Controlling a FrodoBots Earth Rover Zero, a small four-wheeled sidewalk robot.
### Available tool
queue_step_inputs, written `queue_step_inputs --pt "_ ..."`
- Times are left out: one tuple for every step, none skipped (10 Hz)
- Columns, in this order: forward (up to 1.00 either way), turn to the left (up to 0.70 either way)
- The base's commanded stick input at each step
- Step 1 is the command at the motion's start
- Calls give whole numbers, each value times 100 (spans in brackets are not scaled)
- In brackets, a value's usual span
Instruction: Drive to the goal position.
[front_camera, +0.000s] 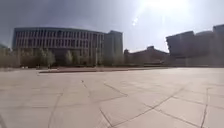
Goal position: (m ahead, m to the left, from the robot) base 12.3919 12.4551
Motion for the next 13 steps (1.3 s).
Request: queue_step_inputs --pt "70 1" --pt "70 1" --pt "70 1" --pt "70 1" --pt "70 1" --pt "70 1" --pt "70 1" --pt "70 1" --pt "70 1" --pt "70 1" --pt "70 1" --pt "70 1" --pt "70 1"
